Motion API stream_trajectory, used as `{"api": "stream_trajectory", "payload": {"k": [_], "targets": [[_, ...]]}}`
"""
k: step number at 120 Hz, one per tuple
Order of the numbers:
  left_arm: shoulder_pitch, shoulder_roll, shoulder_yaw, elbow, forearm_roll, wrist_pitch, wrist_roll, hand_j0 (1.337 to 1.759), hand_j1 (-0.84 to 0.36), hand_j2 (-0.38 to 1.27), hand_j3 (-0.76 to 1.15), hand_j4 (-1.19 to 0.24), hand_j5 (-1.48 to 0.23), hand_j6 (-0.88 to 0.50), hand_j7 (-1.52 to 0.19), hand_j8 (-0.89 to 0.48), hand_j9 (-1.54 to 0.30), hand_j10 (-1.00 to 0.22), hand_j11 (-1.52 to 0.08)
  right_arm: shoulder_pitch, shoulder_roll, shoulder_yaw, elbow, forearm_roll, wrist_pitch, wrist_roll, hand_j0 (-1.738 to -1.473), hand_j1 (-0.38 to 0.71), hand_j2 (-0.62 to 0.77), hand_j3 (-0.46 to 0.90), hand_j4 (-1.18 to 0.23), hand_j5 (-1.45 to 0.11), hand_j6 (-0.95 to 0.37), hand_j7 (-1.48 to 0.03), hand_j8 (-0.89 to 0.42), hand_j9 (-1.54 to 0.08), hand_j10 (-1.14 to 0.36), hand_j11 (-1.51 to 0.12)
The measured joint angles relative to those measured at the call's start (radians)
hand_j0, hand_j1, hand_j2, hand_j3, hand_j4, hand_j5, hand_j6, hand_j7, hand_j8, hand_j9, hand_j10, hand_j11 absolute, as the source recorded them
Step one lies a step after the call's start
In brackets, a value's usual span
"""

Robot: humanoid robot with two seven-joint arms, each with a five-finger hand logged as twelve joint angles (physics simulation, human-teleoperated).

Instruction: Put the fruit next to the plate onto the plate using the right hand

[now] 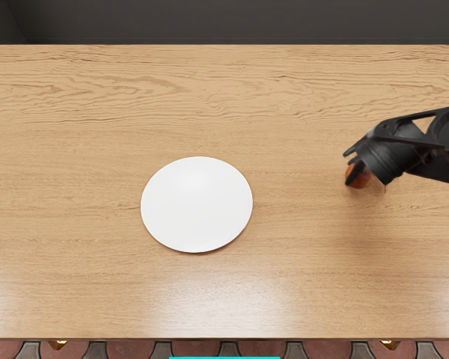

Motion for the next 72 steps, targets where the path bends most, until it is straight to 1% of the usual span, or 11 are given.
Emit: {"api": "stream_trajectory", "payload": {"k": [29,64,72], "targets": [[0.000,0.000,0.000,0.000,0.000,0.000,0.000,1.658,0.07,0.05,0.00,-0.23,-0.30,-0.23,-0.30,-0.23,-0.30,-0.23,-0.30,0.011,-0.017,0.099,0.022,0.002,0.000,0.000,-1.657,0.30,0.38,0.00,-0.70,-0.93,-0.69,-0.92,-0.47,-0.92,-0.54,-0.93],[0.001,0.000,0.000,0.000,0.000,0.000,0.000,1.658,0.07,0.05,0.00,-0.23,-0.30,-0.23,-0.30,-0.23,-0.30,-0.23,-0.30,0.010,-0.014,0.245,0.087,0.042,0.001,0.000,-1.657,0.32,0.40,0.00,-0.70,-0.96,-0.68,-0.93,-0.45,-0.94,-0.52,-0.94],[0.000,0.000,0.000,0.000,0.000,0.000,0.000,1.658,0.07,0.05,0.00,-0.23,-0.30,-0.23,-0.30,-0.23,-0.30,-0.23,-0.30,0.009,-0.001,0.279,0.102,0.056,0.001,0.000,-1.657,0.32,0.41,0.00,-0.70,-0.96,-0.67,-0.94,-0.44,-0.94,-0.52,-0.94]]}}
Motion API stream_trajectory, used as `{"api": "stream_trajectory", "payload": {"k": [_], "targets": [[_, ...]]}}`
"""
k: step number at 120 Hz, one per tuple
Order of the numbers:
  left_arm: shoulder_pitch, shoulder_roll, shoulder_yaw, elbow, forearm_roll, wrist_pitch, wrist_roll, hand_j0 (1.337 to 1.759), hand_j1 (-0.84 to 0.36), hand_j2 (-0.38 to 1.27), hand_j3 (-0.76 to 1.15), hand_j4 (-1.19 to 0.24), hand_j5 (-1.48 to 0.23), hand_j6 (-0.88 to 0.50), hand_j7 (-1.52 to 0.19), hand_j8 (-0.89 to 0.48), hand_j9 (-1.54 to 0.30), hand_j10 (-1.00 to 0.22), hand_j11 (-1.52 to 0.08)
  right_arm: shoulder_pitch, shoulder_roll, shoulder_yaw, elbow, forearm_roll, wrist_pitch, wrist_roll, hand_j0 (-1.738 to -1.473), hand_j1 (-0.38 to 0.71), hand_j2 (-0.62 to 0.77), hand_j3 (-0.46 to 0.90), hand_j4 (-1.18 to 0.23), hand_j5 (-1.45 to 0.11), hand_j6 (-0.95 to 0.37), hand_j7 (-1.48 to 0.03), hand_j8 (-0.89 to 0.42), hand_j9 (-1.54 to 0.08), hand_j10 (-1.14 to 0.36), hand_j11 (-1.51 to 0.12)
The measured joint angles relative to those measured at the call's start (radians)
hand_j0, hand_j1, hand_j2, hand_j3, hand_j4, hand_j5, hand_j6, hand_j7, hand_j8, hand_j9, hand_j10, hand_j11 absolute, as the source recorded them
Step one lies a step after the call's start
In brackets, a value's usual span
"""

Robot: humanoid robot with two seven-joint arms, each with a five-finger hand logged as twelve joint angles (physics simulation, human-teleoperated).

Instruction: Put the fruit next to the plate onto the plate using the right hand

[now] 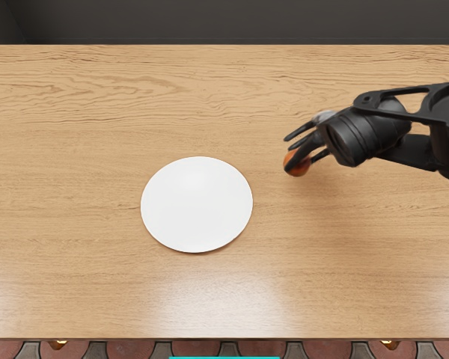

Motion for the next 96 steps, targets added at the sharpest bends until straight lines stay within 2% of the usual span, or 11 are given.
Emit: {"api": "stream_trajectory", "payload": {"k": [48,76,96], "targets": [[0.000,0.000,0.000,0.000,0.000,0.000,0.000,1.658,0.07,0.05,0.00,-0.23,-0.30,-0.23,-0.30,-0.23,-0.30,-0.23,-0.30,0.001,0.172,0.094,0.004,0.049,0.000,0.000,-1.658,0.37,0.46,0.00,-0.70,-0.98,-0.66,-0.94,-0.41,-0.95,-0.49,-0.94],[0.000,0.000,0.000,0.000,0.000,0.000,0.000,1.658,0.07,0.05,0.00,-0.23,-0.30,-0.23,-0.30,-0.23,-0.30,-0.23,-0.30,0.003,0.311,0.097,-0.088,0.059,0.000,0.000,-1.658,0.39,0.51,0.00,-0.71,-0.99,-0.64,-0.95,-0.40,-0.94,-0.48,-0.94],[0.000,0.000,0.000,0.001,0.000,0.000,0.000,1.658,0.07,0.05,0.00,-0.23,-0.30,-0.23,-0.30,-0.23,-0.30,-0.23,-0.30,0.000,0.379,0.094,-0.161,0.053,0.000,0.000,-1.657,0.36,0.49,0.00,-0.71,-0.98,-0.67,-0.95,-0.44,-0.96,-0.49,-0.95]]}}
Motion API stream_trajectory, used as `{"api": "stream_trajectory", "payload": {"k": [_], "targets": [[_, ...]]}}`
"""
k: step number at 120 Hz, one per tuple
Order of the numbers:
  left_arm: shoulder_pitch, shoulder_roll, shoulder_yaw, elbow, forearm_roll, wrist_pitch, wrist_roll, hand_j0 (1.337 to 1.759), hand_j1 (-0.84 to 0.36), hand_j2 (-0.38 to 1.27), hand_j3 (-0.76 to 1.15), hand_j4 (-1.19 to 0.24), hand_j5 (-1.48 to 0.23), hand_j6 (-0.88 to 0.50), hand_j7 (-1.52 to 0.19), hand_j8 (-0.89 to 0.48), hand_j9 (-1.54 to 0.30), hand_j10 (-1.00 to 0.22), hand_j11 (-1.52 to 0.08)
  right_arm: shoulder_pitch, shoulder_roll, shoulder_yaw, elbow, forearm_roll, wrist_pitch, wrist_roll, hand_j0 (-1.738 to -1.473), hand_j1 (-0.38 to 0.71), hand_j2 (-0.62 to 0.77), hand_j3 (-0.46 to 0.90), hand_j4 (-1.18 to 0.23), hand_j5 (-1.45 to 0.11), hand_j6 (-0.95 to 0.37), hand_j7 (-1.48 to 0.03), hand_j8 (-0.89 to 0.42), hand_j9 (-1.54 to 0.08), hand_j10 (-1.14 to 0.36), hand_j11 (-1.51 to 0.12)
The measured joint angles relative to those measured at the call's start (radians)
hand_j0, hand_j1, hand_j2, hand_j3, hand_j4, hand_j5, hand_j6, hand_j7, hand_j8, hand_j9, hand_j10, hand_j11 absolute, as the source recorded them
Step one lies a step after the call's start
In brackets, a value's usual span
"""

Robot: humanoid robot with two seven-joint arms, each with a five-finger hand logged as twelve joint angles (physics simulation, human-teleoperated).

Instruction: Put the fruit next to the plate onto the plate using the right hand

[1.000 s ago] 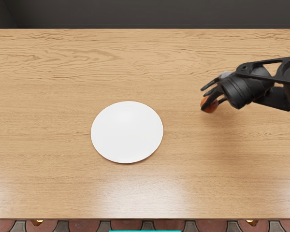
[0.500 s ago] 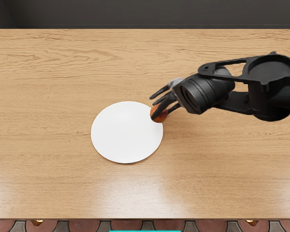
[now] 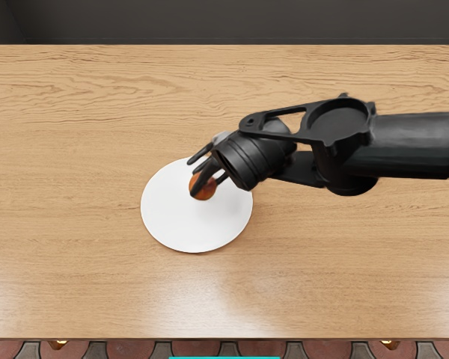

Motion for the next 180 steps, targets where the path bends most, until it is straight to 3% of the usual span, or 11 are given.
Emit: {"api": "stream_trajectory", "payload": {"k": [26,48,65,115,136,153,180], "targets": [[0.000,0.000,0.000,0.000,0.000,0.000,0.000,1.658,0.07,0.05,0.00,-0.23,-0.30,-0.23,-0.30,-0.23,-0.30,-0.23,-0.30,-0.006,0.018,-0.007,-0.034,-0.010,0.000,0.000,-1.657,0.33,0.43,0.00,-0.71,-0.95,-0.68,-0.93,-0.44,-0.94,-0.50,-0.93],[0.000,0.000,0.000,0.000,0.000,0.000,0.000,1.658,0.07,0.05,0.00,-0.23,-0.30,-0.23,-0.30,-0.23,-0.30,-0.23,-0.30,-0.012,0.021,-0.010,-0.039,-0.024,0.000,0.000,-1.658,0.25,0.16,0.00,-0.57,-0.75,-0.57,-0.75,-0.43,-0.75,-0.47,-0.75],[0.000,0.000,0.000,0.000,0.000,0.000,0.000,1.658,0.07,0.05,0.00,-0.23,-0.30,-0.23,-0.30,-0.23,-0.30,-0.23,-0.30,-0.013,0.021,-0.011,-0.041,-0.029,0.000,0.000,-1.658,0.17,0.04,0.00,-0.46,-0.61,-0.46,-0.61,-0.39,-0.61,-0.41,-0.61],[0.000,0.000,0.000,0.000,0.000,0.000,0.000,1.658,0.07,0.05,0.00,-0.23,-0.30,-0.23,-0.30,-0.23,-0.30,-0.23,-0.30,-0.005,0.007,-0.010,-0.039,-0.055,0.000,0.000,-1.658,-0.18,-0.01,0.00,-0.14,-0.19,-0.14,-0.19,-0.13,-0.19,-0.14,-0.19],[0.000,0.000,0.000,0.000,0.000,0.000,0.000,1.658,0.07,0.05,0.00,-0.23,-0.30,-0.23,-0.30,-0.23,-0.30,-0.23,-0.30,-0.024,-0.109,0.176,-0.012,-0.115,0.000,0.000,-1.658,-0.24,-0.01,0.00,-0.09,-0.12,-0.09,-0.12,-0.09,-0.12,-0.09,-0.12],[0.000,0.000,0.000,0.000,0.000,0.000,0.000,1.658,0.07,0.05,0.00,-0.23,-0.30,-0.23,-0.30,-0.23,-0.30,-0.23,-0.30,-0.102,-0.227,0.375,0.027,-0.128,0.000,0.000,-1.658,-0.27,-0.01,0.00,-0.07,-0.09,-0.07,-0.09,-0.07,-0.09,-0.07,-0.09],[0.000,0.000,0.000,0.000,0.000,0.000,0.000,1.658,0.07,0.05,0.00,-0.23,-0.30,-0.23,-0.30,-0.23,-0.30,-0.23,-0.30,-0.403,-0.383,0.749,0.093,-0.129,0.076,0.000,-1.658,-0.28,-0.01,0.00,-0.06,-0.07,-0.06,-0.07,-0.06,-0.07,-0.06,-0.07]]}}
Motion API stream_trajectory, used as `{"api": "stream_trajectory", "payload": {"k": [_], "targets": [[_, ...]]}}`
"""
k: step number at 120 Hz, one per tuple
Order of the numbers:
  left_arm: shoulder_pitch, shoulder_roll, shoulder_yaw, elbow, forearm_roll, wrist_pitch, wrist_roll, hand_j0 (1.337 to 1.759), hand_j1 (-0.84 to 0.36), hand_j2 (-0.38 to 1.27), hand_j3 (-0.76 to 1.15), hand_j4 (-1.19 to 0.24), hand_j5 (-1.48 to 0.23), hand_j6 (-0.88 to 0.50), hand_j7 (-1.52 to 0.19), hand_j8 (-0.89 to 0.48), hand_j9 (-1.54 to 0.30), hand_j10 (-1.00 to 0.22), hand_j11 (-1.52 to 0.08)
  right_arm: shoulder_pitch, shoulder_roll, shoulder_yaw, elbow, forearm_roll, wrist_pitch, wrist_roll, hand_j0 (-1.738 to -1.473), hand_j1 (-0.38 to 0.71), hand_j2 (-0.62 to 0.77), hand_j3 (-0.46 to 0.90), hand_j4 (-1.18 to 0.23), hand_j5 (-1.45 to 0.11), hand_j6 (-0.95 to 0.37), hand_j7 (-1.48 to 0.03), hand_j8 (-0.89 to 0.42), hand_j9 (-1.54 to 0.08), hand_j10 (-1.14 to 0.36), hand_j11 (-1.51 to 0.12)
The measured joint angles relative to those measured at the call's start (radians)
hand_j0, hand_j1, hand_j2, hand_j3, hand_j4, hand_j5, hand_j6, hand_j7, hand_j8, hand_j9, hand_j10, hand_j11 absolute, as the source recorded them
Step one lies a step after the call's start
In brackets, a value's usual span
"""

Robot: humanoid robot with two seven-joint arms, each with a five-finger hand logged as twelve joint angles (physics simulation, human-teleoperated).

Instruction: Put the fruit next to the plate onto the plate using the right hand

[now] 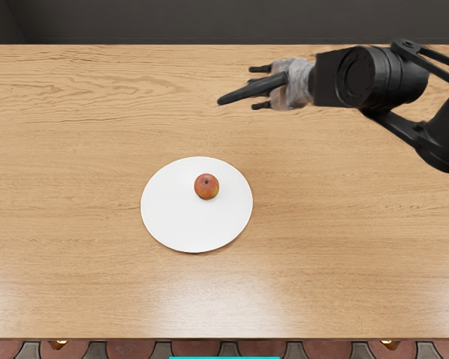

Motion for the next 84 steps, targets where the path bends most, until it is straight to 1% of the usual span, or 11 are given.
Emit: {"api": "stream_trajectory", "payload": {"k": [13,35,45,61,71,84], "targets": [[0.000,0.000,0.000,0.000,0.000,0.000,0.000,1.658,0.07,0.05,0.00,-0.23,-0.30,-0.23,-0.30,-0.23,-0.30,-0.23,-0.30,-0.126,-0.057,0.106,0.037,0.006,0.195,0.000,-1.658,-0.28,-0.01,0.00,-0.05,-0.07,-0.05,-0.07,-0.05,-0.07,-0.05,-0.07],[0.000,0.000,0.000,0.000,0.000,0.000,0.000,1.658,0.07,0.05,0.00,-0.23,-0.30,-0.23,-0.30,-0.23,-0.30,-0.23,-0.30,-0.335,-0.139,0.258,0.085,0.024,0.595,0.000,-1.658,-0.29,-0.01,0.00,-0.05,-0.07,-0.05,-0.07,-0.05,-0.07,-0.05,-0.07],[0.001,0.000,0.000,0.000,0.000,0.000,0.000,1.658,0.07,0.05,0.00,-0.23,-0.30,-0.23,-0.30,-0.23,-0.30,-0.23,-0.30,-0.415,-0.185,0.306,0.104,0.063,0.761,0.000,-1.658,-0.29,-0.01,0.00,-0.05,-0.07,-0.05,-0.07,-0.05,-0.07,-0.05,-0.07],[0.000,0.000,0.000,0.000,0.000,0.000,0.000,1.658,0.07,0.05,0.00,-0.23,-0.30,-0.23,-0.30,-0.23,-0.30,-0.23,-0.30,-0.527,-0.270,0.339,0.128,0.167,0.986,0.000,-1.658,-0.29,-0.01,0.00,-0.05,-0.06,-0.05,-0.06,-0.05,-0.06,-0.05,-0.06],[0.001,0.000,0.000,0.000,0.000,0.000,0.000,1.658,0.07,0.05,0.00,-0.23,-0.30,-0.23,-0.30,-0.23,-0.30,-0.23,-0.30,-0.600,-0.333,0.353,0.132,0.236,1.074,0.000,-1.658,-0.29,-0.01,0.00,-0.05,-0.06,-0.05,-0.06,-0.05,-0.06,-0.05,-0.06],[0.000,0.000,0.000,0.000,0.000,0.000,0.000,1.658,0.07,0.05,0.00,-0.23,-0.30,-0.23,-0.30,-0.23,-0.30,-0.23,-0.30,-0.675,-0.408,0.361,0.132,0.321,1.120,0.000,-1.658,-0.29,-0.01,0.00,-0.05,-0.06,-0.05,-0.06,-0.05,-0.06,-0.05,-0.06]]}}
